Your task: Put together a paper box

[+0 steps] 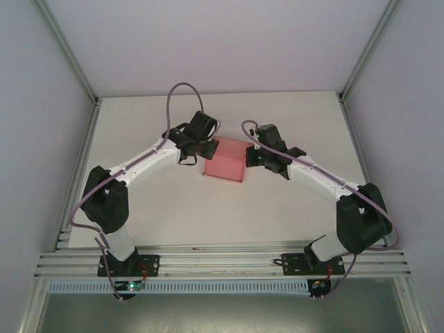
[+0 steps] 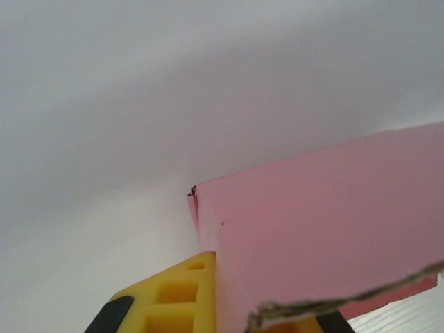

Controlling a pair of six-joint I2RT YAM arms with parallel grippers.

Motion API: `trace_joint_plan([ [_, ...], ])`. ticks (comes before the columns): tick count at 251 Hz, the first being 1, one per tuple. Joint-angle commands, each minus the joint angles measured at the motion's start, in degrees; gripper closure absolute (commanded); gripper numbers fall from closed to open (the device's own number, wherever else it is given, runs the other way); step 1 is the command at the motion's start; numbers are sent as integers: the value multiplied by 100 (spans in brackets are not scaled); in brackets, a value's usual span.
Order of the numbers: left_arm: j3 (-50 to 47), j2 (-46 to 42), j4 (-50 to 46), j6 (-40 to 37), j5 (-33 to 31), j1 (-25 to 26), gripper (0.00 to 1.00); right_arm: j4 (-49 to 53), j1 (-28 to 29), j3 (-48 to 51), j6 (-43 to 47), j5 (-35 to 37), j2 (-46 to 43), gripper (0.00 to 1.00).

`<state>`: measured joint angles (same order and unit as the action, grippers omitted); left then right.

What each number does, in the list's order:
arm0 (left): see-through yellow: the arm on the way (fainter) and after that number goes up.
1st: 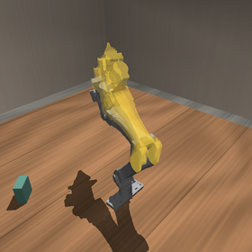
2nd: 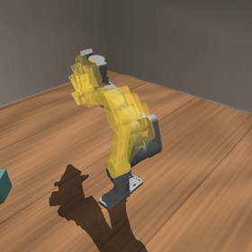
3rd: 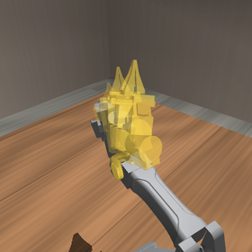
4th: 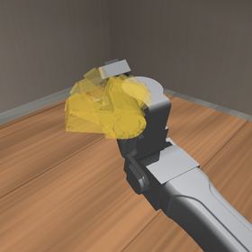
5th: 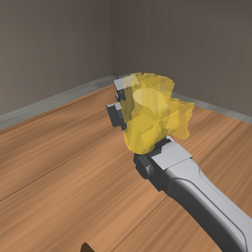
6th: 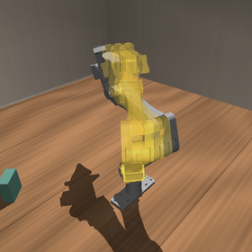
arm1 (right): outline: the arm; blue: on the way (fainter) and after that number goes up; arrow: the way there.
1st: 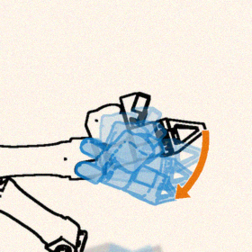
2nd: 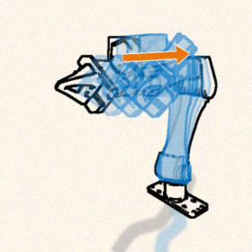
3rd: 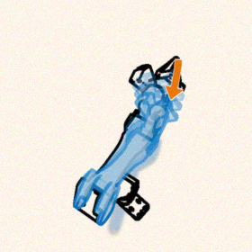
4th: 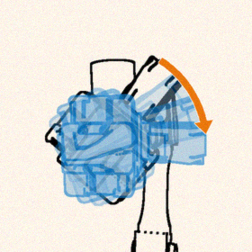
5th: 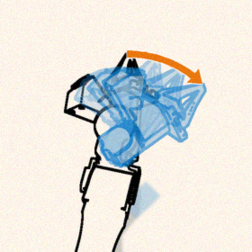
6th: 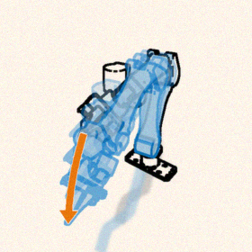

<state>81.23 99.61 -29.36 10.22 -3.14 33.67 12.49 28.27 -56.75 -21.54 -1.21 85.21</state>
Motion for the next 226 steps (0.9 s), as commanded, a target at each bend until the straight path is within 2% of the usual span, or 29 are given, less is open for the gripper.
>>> trace_joint_plan([
  [1,-194,-203,643,905,366,127,100,-1251,173,54,-1078,-99,-164,99],
  [61,-362,-237,745,1140,322,194,100,-1679,257,129,-1704,9,-34,99],
  [154,-586,-167,949,1233,18,302,100,-1836,459,265,-1321,209,133,99],
  [226,-830,-147,1369,1545,163,421,100,-1933,564,376,-1026,400,282,99],
])
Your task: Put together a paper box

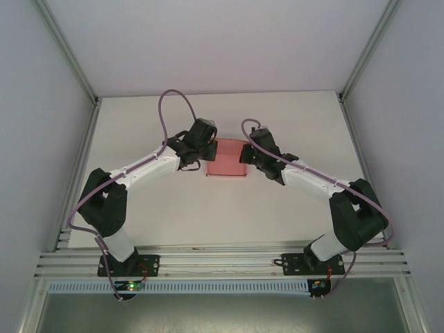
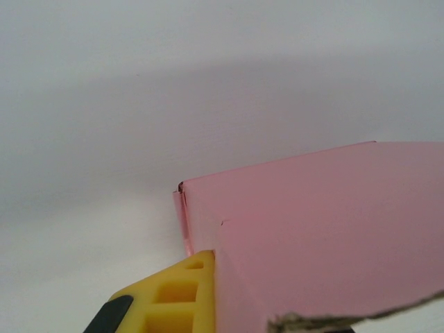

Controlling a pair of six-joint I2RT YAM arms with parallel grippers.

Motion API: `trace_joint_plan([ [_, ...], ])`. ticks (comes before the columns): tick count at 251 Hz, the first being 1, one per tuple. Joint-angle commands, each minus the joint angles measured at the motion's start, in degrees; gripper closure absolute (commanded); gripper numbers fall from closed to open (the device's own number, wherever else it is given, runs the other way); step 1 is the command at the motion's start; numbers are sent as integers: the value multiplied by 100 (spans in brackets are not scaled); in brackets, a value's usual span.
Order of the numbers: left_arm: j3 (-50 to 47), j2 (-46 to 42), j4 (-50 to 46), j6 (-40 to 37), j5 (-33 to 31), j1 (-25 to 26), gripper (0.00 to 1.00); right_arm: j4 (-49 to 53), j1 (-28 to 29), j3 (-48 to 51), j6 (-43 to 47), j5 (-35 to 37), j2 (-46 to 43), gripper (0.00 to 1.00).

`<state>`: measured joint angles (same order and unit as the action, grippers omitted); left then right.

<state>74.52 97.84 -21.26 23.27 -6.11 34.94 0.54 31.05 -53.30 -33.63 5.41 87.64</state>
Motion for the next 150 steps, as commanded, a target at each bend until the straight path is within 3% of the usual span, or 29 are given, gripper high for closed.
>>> trace_joint_plan([
  [1,-162,27,555,240,456,294,100,-743,287,35,191,-261,37,99],
  [102,-760,157,1404,763,742,307,100,-1122,557,472,328,-247,25,100],
  [150,-1002,103,1462,591,588,472,100,-1174,679,631,441,-296,-21,100],
])
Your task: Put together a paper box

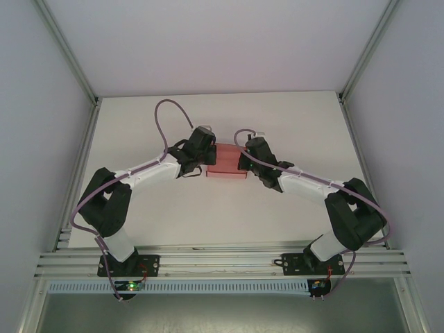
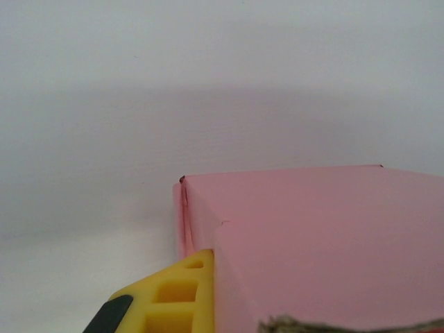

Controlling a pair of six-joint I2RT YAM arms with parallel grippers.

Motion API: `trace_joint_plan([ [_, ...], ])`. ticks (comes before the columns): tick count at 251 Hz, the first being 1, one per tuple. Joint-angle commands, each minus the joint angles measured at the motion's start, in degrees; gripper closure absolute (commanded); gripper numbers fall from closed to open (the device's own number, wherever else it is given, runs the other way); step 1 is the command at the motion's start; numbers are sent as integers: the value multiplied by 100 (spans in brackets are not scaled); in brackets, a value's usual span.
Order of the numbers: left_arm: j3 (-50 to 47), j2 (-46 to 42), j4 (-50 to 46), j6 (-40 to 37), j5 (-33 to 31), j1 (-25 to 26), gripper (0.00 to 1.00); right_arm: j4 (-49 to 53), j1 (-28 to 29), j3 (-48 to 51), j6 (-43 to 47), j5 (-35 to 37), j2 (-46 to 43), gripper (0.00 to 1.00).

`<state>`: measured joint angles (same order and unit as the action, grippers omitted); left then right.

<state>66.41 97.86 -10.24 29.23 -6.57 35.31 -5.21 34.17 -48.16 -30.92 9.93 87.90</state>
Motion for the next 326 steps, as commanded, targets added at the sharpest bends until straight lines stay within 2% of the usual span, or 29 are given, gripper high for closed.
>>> trace_joint_plan([
  [1,-204,97,358,-14,628,438,100,-601,368,120,181,-752,-55,100],
  [40,-676,-207,163,-286,144,616,100,-532,388,378,500,-614,-213,100],
  [66,-1163,-559,318,-288,59,631,100,-419,388,606,725,-416,-406,100],
  [104,-1645,-965,765,-372,395,687,88,-612,413,985,806,-297,-722,100],
  [127,-1634,-1089,662,-380,273,737,80,-782,513,1165,838,-119,-862,100],
  [140,-1599,-1132,588,-386,257,762,71,-790,599,1238,855,65,-903,100],
  [171,-1518,-1299,345,-367,266,800,43,-797,746,1385,877,369,-974,100],
  [183,-1522,-1380,267,-392,294,811,23,-797,796,1452,865,507,-1023,100],
  [192,-1526,-1442,189,-403,260,831,2,-808,825,1507,853,605,-1075,100],
  [194,-1524,-1456,160,-401,239,833,1,-813,831,1532,855,619,-1087,100],
  [240,-1574,-1887,-183,-351,211,965,0,-1045,1049,1826,824,890,-1327,100],
  [281,-1602,-2346,-575,-38,115,964,0,-1101,1229,1947,775,1081,-1302,100],
  [326,-1734,-2989,-937,561,-261,962,0,-1364,1376,2200,758,1279,-1362,100],
])
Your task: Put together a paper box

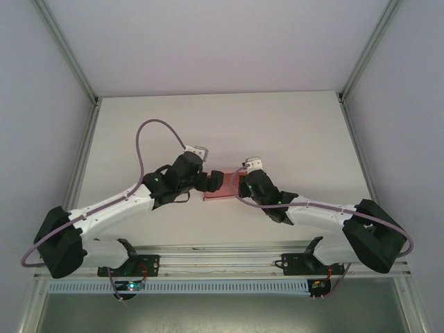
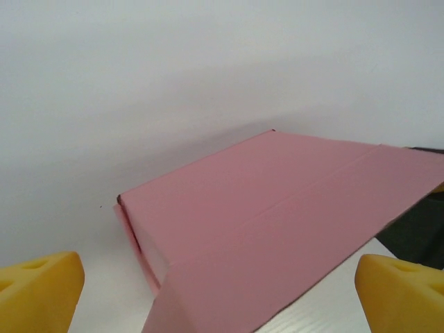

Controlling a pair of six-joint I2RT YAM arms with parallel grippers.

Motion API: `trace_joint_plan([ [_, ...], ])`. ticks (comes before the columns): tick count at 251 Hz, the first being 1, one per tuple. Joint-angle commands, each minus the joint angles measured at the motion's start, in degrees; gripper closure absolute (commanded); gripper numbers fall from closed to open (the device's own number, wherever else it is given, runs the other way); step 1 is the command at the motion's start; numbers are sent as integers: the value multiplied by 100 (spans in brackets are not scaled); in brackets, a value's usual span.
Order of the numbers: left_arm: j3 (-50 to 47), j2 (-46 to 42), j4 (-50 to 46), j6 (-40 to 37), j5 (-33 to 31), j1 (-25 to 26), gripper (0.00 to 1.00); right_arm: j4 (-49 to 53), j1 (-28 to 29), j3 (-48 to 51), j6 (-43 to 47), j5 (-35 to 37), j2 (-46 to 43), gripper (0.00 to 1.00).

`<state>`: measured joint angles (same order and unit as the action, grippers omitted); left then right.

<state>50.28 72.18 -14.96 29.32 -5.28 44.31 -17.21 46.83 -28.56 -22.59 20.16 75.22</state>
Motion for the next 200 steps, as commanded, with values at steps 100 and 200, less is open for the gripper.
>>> trace_joint_plan([
  [100,-540,0,350,2007,799,-1047,0,-780,400,841,18,443,-363,96],
  [200,-1492,381,2195,2625,1256,-1056,3,-651,765,817,-59,648,-130,93],
])
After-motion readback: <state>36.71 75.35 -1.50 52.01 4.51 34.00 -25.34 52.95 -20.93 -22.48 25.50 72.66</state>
